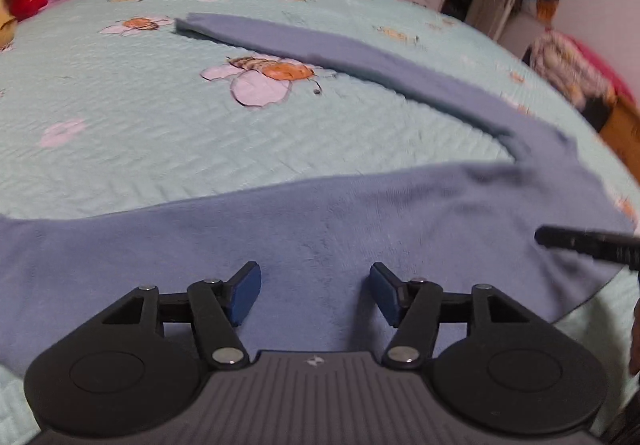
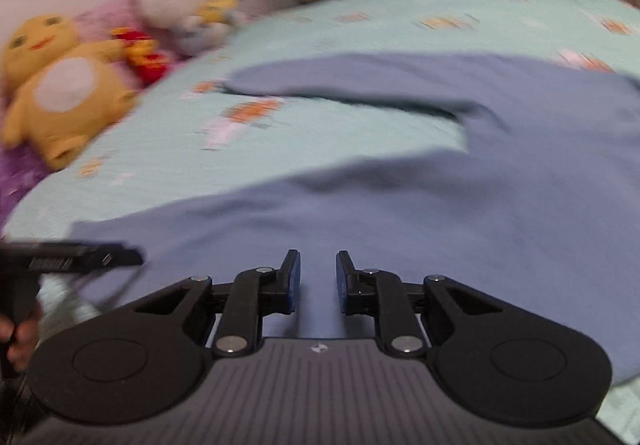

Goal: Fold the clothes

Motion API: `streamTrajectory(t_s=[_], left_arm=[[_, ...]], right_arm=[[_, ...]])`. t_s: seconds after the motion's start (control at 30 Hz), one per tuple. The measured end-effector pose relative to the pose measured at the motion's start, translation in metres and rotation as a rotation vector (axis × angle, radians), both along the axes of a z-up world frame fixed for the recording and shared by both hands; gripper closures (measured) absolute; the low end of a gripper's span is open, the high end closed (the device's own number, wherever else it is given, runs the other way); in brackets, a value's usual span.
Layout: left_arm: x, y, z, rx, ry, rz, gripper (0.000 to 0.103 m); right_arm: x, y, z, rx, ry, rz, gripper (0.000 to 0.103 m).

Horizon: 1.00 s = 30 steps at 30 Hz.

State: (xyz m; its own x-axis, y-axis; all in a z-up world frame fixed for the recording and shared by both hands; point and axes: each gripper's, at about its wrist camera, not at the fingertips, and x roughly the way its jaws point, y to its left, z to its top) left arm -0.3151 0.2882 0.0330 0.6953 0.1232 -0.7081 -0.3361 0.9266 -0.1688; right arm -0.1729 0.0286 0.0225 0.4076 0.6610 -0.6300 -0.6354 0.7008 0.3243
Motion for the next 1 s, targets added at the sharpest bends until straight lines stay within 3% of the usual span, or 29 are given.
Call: streamTrajectory(t_s=[0.07,0.17,0.3,0.37,0.43,0.53,0.67,0.8,0.9,0.93,0.97,1.0], left_arm=[[0.002,0.004,0.001,-0.032,-0.003,0.022,0.039],[-0.023,0.015,0.009,-0.150,-0.028,0.100,0.039],[-0.072,0.019,0.014,-0.279,-0.050,0.211,0.039],[-0.094,0.013,0.007,-0.367,-0.056,0.254,0.039],[-0.110,0.009,0.001,-0.442,-0.067,0.290,0.039],[-0.116,0.010,-0.003,-0.502,-0.108,0.349,0.039],[-0.120,0.039,-0.021,-0.752,-0.195,0.520,0.035],[-0.109,0.057,-0.029,-0.791,-0.264,0.607,0.038],[-0.091,0.050,-0.019,-0.694,-0.237,0.600,0.039],[-0.085,0.047,-0.016,-0.647,-0.221,0.590,0.041],[-0.082,0.045,-0.012,-0.597,-0.199,0.594,0.067],[-0.079,0.043,-0.011,-0.551,-0.166,0.610,0.100]], right_arm=[[0.017,0.000,-0.010,0.004,0.033,-0.011,0.084],[0.028,-0.005,-0.009,0.078,0.061,-0.029,0.081],[0.005,-0.031,0.006,0.118,0.027,0.008,0.076],[-0.021,-0.050,0.012,0.063,-0.049,0.059,0.069],[-0.048,-0.066,0.013,-0.022,-0.135,0.106,0.055],[-0.085,-0.073,0.005,-0.197,-0.303,0.208,0.050],[-0.116,-0.056,-0.015,-0.414,-0.594,0.344,0.044],[-0.117,-0.031,-0.034,-0.500,-0.780,0.386,0.045],[-0.112,-0.022,-0.040,-0.511,-0.867,0.404,0.047],[-0.112,-0.021,-0.040,-0.515,-0.881,0.408,0.048],[-0.111,-0.021,-0.040,-0.521,-0.887,0.418,0.051],[-0.111,-0.021,-0.040,-0.532,-0.891,0.427,0.065]])
